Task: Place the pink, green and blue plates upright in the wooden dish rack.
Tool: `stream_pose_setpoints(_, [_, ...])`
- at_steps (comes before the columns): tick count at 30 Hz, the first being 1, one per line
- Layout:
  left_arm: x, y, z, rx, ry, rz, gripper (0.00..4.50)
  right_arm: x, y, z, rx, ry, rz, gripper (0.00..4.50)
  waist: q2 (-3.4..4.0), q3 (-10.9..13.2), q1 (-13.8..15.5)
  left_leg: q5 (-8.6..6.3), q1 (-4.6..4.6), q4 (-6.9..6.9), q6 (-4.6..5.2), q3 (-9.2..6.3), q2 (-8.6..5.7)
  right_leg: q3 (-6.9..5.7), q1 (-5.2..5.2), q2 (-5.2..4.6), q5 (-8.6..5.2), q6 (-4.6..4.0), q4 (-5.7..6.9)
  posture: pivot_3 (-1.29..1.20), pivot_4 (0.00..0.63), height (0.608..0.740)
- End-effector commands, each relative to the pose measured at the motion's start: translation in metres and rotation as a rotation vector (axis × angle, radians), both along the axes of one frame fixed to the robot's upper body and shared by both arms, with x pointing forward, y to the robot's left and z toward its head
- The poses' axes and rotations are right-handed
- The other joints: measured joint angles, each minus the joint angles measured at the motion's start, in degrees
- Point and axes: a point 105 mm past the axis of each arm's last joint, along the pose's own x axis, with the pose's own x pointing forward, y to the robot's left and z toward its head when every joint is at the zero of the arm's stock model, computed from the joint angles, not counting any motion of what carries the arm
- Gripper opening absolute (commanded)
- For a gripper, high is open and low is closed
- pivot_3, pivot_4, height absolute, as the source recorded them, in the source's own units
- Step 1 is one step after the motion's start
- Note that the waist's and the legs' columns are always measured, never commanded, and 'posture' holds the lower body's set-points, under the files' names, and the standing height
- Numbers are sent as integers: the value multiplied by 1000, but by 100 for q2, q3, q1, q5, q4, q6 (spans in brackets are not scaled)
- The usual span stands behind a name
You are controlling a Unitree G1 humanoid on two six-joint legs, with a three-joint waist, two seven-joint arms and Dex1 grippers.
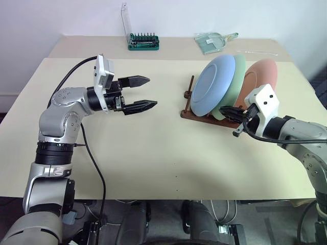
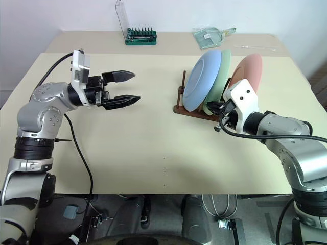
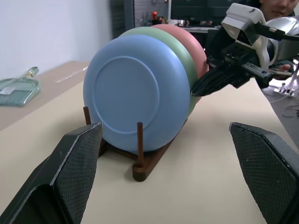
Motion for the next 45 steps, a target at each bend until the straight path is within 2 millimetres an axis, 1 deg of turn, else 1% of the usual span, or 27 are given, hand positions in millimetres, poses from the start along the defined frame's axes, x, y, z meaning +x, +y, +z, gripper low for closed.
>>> stream_pose_setpoints(1, [-4,4,12,-22,-51,2,4500,3,9,15,13,-85,10,26,0,0,-2,0,1,0,0,0,0,0,0,0,0,0,1,0,150,724])
stream_pose_setpoints(10, [-5,6,11,-23,-48,11,4500,7,31,23,67,-130,50,26,0,0,0,0,0,0,0,-1,0,-1,0,1,0,0,2,0,150,724])
stream_pose_setpoints(15, [-5,6,10,-23,-43,12,4500,8,35,31,87,-156,64,26,0,0,-1,0,0,0,0,-1,0,-1,0,0,0,0,2,0,150,724])
stream_pose_setpoints(18, [-5,5,9,-25,-40,10,4500,8,34,36,95,-166,63,26,0,0,4,0,0,0,0,-1,0,-1,0,0,0,0,2,0,150,724])
stream_pose_setpoints(21, [-5,5,9,-24,-40,10,4500,8,30,46,127,-192,57,26,0,0,0,0,0,0,0,-1,0,-1,0,0,0,0,2,0,150,724])
stream_pose_setpoints(23, [-5,5,9,-24,-39,11,4500,5,27,63,196,-225,67,26,0,0,-3,0,0,0,0,-1,0,-1,0,0,0,0,3,0,150,724])
stream_pose_setpoints(25, [-5,5,9,-25,-39,11,4500,2,20,78,266,-253,68,26,0,0,-2,0,0,0,0,-1,0,-1,0,0,0,0,3,0,150,724])
stream_pose_setpoints(26, [-5,5,9,-24,-40,12,4500,2,13,86,310,-262,59,26,0,0,2,0,0,0,0,-1,0,-1,0,0,0,0,3,0,150,724])
stream_pose_setpoints(30, [-5,5,9,-27,-42,12,4500,2,-23,111,382,-338,-45,26,0,0,13,0,-1,0,0,-1,0,-2,1,0,0,0,2,0,150,724])
stream_pose_setpoints(34, [-5,5,8,-29,-42,12,4500,6,-67,134,386,-468,-228,26,0,0,-4,0,1,-1,0,1,0,-2,0,0,0,0,3,0,150,724])
stream_pose_setpoints(35, [-5,5,8,-30,-42,12,4500,7,-78,138,353,-503,-280,26,0,0,-6,0,0,0,0,1,0,-1,0,0,0,0,3,0,150,724])
stream_pose_setpoints(37, [-5,4,8,-32,-41,10,4500,8,-92,142,305,-547,-339,26,1,0,-6,0,0,-1,0,2,0,-1,0,0,0,0,3,0,150,724])
stream_pose_setpoints(38, [-5,4,8,-32,-41,10,4500,9,-102,143,299,-562,-389,26,1,0,-7,0,0,-2,0,2,0,-1,-1,0,0,0,2,0,150,724])
stream_pose_setpoints(40, [-4,4,8,-32,-41,9,4500,12,-116,139,257,-573,-464,26,1,0,-9,0,1,-2,0,3,0,0,-1,0,0,0,3,0,150,724])
stream_pose_setpoints(41, [-4,4,8,-32,-41,9,4500,13,-120,137,256,-570,-481,26,0,0,-10,0,1,-1,0,4,0,0,-1,0,0,0,3,0,150,724])
stream_pose_setpoints(42, [-4,4,8,-32,-41,9,4500,13,-117,136,268,-571,-467,26,1,0,-10,0,1,-1,-1,4,0,0,-1,0,0,0,3,0,150,724])
stream_pose_setpoints(43, [-4,4,9,-32,-41,9,4500,12,-109,139,334,-572,-425,26,1,0,-10,0,1,-1,-1,4,0,0,-1,0,0,0,4,0,150,724])
stream_pose_setpoints(44, [-4,4,9,-32,-42,9,4500,11,-98,145,443,-569,-357,26,1,0,-13,0,1,-2,-1,4,0,0,-1,0,0,0,4,0,150,724])
stream_pose_setpoints(45, [-4,5,9,-31,-41,8,4500,7,-83,149,515,-560,-258,26,1,0,-35,0,2,-2,-1,3,1,0,-1,0,0,0,4,0,150,724])
